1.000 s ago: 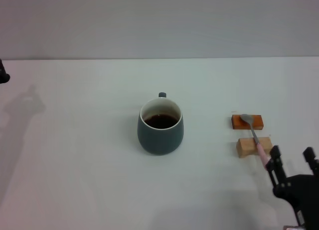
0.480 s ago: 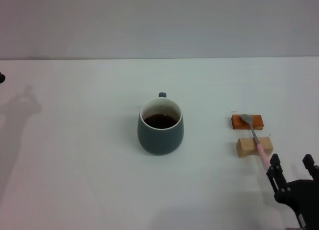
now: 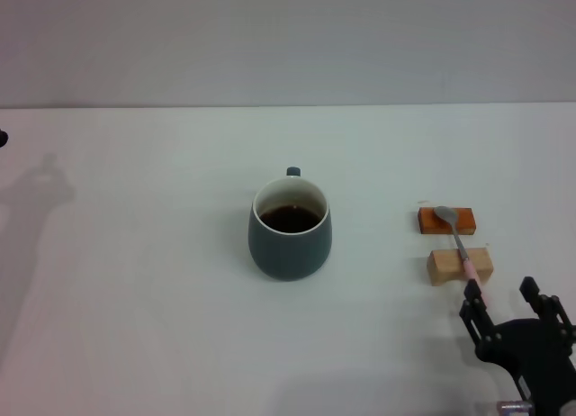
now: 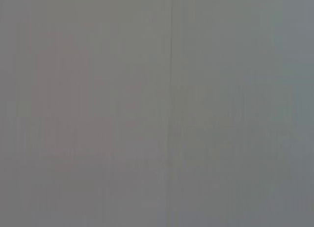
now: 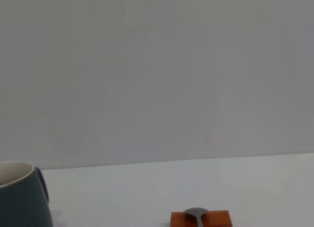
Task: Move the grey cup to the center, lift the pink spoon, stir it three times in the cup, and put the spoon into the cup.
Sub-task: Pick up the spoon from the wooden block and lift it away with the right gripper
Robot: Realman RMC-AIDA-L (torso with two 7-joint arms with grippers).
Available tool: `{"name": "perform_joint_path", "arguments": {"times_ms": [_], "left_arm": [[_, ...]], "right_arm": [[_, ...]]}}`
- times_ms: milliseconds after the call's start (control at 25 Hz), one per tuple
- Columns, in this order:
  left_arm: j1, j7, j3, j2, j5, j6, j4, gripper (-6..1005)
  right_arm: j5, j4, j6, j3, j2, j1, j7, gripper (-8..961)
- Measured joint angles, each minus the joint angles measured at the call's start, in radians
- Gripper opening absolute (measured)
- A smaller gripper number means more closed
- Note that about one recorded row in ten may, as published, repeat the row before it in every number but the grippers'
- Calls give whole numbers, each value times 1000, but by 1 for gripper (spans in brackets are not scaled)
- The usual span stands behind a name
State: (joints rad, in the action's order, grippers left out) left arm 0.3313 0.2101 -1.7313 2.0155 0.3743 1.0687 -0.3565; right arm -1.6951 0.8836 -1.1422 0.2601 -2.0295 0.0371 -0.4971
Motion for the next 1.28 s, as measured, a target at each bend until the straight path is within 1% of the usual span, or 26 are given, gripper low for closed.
{"name": "perform_joint_path", "arguments": {"times_ms": [200, 360, 680, 960, 1280], "left_arm": [[0, 0, 8, -1, 0, 0, 4, 2], [0, 2, 9, -6, 0, 2, 4, 2], [0, 4, 12, -9, 0, 1, 5, 2], [1, 8, 12, -9, 0, 0, 7, 2], [2, 9, 12, -9, 0, -1, 8, 3]], "right_arm": [[0, -1, 38, 2, 0, 22, 0, 692], [0, 1, 79, 14, 0, 37, 0, 692], [0, 4, 110, 45, -4, 40, -7, 691], [0, 3, 149, 64, -3, 44, -10, 686], [0, 2, 164, 71, 0, 50, -12, 669]]}}
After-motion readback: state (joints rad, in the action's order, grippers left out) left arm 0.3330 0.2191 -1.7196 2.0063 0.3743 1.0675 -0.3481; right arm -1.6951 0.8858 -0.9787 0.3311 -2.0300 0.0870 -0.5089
